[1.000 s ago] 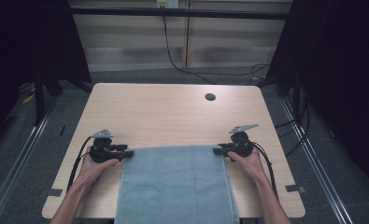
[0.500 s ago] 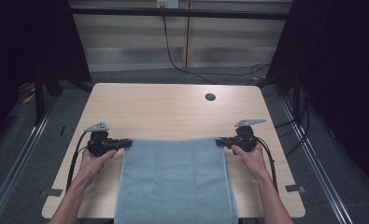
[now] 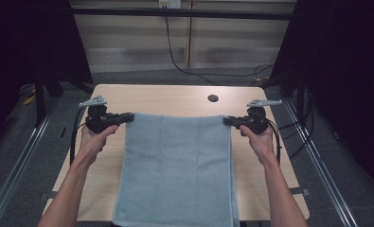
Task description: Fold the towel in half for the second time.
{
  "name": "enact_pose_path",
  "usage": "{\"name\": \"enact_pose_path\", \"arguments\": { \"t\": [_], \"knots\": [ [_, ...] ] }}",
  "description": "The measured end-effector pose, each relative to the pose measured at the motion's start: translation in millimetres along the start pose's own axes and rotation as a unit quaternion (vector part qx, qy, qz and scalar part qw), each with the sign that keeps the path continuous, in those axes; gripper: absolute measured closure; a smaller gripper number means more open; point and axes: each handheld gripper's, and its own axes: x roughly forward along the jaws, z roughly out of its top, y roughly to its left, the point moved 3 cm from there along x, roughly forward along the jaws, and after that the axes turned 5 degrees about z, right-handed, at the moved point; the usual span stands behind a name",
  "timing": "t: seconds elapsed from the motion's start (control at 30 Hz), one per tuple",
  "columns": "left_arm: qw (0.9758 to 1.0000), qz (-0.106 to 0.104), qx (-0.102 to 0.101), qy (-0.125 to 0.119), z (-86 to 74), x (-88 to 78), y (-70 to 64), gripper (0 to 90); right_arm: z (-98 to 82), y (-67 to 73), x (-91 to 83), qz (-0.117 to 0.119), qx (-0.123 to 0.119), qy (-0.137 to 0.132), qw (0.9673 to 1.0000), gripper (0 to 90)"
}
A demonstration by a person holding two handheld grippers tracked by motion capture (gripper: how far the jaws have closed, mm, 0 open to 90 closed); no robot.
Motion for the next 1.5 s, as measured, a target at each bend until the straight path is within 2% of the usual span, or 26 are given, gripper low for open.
{"name": "enact_pose_path", "arguments": {
  "t": [0.07,0.17,0.23,0.27,0.33,0.47,0.6,0.67,0.73,0.77,0.87,1.0,1.07,1.17,1.23,1.37,1.5],
  "knots": [
    [1.0,0.004,-0.004,-0.006,7.5,-0.9,2.2,85.9,11.3,-0.3,-5.0,-0.007,-0.008,-0.002,0.9999,82.8],
    [0.9997,0.008,0.007,-0.02,19.4,-3.4,-0.1,86.1,23.9,-0.2,-10.4,-0.009,-0.015,-0.011,0.9998,83.0],
    [0.9995,0.005,0.005,-0.03,25.6,-4.8,-1.2,86.1,31.3,-0.6,-13.7,-0.013,-0.019,-0.018,0.9996,83.1],
    [0.9993,0.003,0.005,-0.036,27.3,-5.6,-3.3,86.1,34.5,-0.7,-15.7,-0.014,-0.018,-0.024,0.9995,83.1],
    [0.9994,0.003,0.015,-0.032,25.5,-6.7,-5.5,86.1,37.3,-0.8,-20.5,-0.011,-0.012,-0.037,0.9992,83.3],
    [0.9995,-0.001,0.009,-0.03,12.8,-7.3,-3.3,86.1,26.4,4.1,-20.7,-0.002,-0.017,-0.025,0.9995,83.3],
    [0.9996,-0.004,0.011,-0.024,-0.9,-10.6,-5.8,86.1,11.0,10.1,-21.2,0.008,-0.017,-0.024,0.9995,83.3],
    [0.9995,-0.011,0.008,-0.03,-5.3,-15.4,-8.0,86.1,6.4,14.8,-24.1,0.015,-0.018,-0.026,0.9994,83.3],
    [0.9993,-0.011,0.012,-0.035,-7.6,-21.3,-11.6,86.1,4.5,20.8,-28.3,0.017,-0.021,-0.026,0.9993,83.4],
    [0.999,-0.012,0.007,-0.042,-8.4,-23.9,-14.1,86.1,4.1,24.1,-30.3,0.021,-0.025,-0.027,0.9991,83.5],
    [0.999,-0.012,0.008,-0.042,-12.9,-30.7,-18.3,86.1,1.7,34.1,-35.8,0.026,-0.034,-0.028,0.9987,83.6],
    [0.9995,-0.02,0.005,-0.025,-24.9,-39.3,-23.0,86.1,-6.8,45.0,-40.6,0.033,-0.037,-0.028,0.9984,83.6],
    [0.9994,-0.023,0.01,-0.022,-30.8,-43.7,-27.5,86.1,-12.7,49.3,-41.3,0.033,-0.037,-0.023,0.9985,83.6],
    [0.9994,-0.028,0.008,-0.021,-38.4,-50.2,-34.3,86.1,-22.4,54.0,-43.8,0.036,-0.035,-0.018,0.9986,83.6],
    [0.9996,-0.021,0.013,-0.012,-41.8,-54.2,-37.1,86.1,-28.3,57.9,-45.9,0.043,-0.031,-0.019,0.9984,83.6],
    [0.9996,-0.025,0.003,-0.015,-48.4,-59.4,-42.0,86.1,-36.1,64.2,-47.2,0.043,-0.033,-0.014,0.9984,83.6],
    [0.9997,-0.024,-0.001,-0.008,-60.0,-62.7,-48.0,86.1,-43.9,69.5,-50.6,0.045,-0.032,-0.013,0.9984,83.6]
  ]
}}
